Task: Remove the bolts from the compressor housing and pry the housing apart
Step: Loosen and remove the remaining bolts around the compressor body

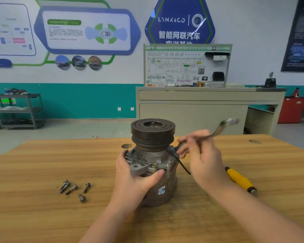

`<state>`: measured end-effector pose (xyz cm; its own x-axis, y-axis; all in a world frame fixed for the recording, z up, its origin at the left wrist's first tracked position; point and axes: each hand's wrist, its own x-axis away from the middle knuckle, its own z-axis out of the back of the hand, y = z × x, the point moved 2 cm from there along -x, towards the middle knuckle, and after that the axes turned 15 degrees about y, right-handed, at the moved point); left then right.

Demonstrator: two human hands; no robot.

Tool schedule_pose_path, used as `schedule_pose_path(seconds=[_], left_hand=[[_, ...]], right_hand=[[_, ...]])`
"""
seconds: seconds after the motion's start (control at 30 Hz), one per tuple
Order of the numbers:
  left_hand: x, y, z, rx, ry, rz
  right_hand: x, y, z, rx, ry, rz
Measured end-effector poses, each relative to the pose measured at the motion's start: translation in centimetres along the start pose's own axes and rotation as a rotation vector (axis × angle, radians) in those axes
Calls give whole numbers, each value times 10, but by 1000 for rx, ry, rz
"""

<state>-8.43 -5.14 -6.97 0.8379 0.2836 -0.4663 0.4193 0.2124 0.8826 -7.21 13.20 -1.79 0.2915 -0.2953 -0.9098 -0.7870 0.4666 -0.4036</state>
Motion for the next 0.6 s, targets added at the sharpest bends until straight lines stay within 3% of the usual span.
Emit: schedule_pose_path(seconds=[0.07,0.1,0.17,0.27,0.4,0.47,0.6], left_hand=[[0,0,0,-1,10,-7],[0,-1,1,4,10,-3],[0,-1,0,16,3,8],[0,-1,-1,22,0,14],[-1,-3,-1,24,3,22],[-2,-5,-1,31,0,19],[-3,-5,-1,32,-11,9]], right_hand=[[14,0,-1,80,-107,243],[22,1,-2,23,-120,275],[34,-1,-1,-130,-30,171],[35,-7,-5,-279,256,-157],[11,3,-4,-315,516,-508],[5,7,-2,-321,545,-572],[9,4,-2,-205,491,-481]])
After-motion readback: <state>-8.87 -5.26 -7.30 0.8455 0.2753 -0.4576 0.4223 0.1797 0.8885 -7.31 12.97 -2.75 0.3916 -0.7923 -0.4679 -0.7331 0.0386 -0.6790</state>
